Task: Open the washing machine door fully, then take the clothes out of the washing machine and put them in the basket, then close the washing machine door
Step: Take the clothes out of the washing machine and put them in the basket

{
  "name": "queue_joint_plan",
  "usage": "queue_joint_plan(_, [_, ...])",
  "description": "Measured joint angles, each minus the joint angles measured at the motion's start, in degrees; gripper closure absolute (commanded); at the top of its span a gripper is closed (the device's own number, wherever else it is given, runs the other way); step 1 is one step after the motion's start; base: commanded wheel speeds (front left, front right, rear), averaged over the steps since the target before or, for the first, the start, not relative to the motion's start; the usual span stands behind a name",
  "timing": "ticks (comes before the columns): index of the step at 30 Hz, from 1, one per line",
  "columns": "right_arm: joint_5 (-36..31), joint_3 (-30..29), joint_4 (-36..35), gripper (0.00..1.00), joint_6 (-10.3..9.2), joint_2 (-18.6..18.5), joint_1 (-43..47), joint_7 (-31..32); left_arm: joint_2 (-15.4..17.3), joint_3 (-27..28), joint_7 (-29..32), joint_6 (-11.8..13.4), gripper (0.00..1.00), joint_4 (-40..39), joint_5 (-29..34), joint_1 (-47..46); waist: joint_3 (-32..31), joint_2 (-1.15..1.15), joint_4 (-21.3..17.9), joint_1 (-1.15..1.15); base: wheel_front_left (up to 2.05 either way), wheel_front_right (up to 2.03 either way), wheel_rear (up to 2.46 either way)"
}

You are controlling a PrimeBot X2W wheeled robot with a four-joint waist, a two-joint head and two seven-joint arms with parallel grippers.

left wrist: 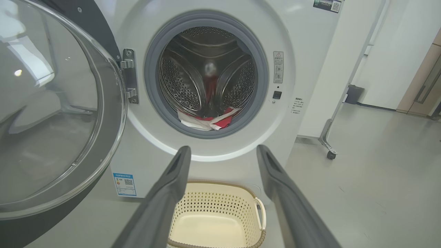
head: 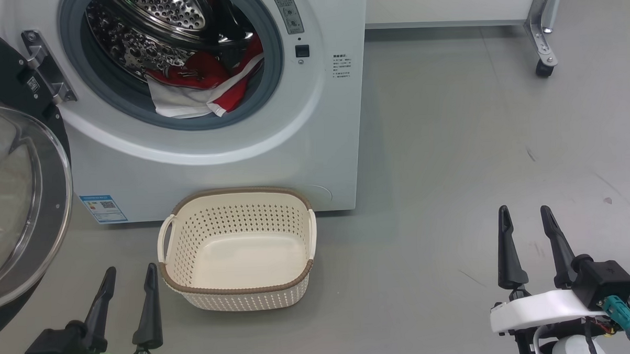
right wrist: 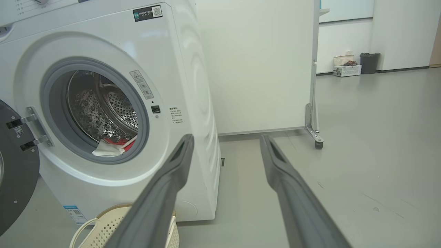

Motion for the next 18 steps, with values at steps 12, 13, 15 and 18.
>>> queue_joint_plan(12, [0.00, 0.18, 0.00, 0.00, -0.08, 0.00, 0.01, 0.00, 0.12, 0.54, -0.01, 0.00, 0.00, -0.27, -0.62, 0.04, 0.33, 0.00, 0.45, 0.00, 0.78, -0.78, 0.00])
queue_joint_plan(13, [0.00, 0.22, 0.00, 0.00, -0.08, 0.00, 0.01, 0.00, 0.21, 0.63, -0.01, 0.00, 0.00, -0.31, -0.58, 0.04, 0.35, 0.00, 0.47, 0.00, 1.05, -1.05, 0.00])
queue_joint_plan(15, [0.00, 0.27, 0.00, 0.00, -0.09, 0.00, 0.01, 0.00, 0.49, 0.88, -0.01, 0.00, 0.00, -0.42, -0.30, 0.04, 0.37, 0.00, 0.50, 0.00, 1.05, -1.05, 0.00])
queue_joint_plan(18, [0.09, 0.42, 0.01, 0.00, -0.09, 0.00, 0.01, 0.00, 0.80, 0.86, -0.01, 0.00, 0.00, -0.70, 0.05, 0.04, 0.40, 0.00, 0.53, 0.00, 0.96, -0.96, 0.00])
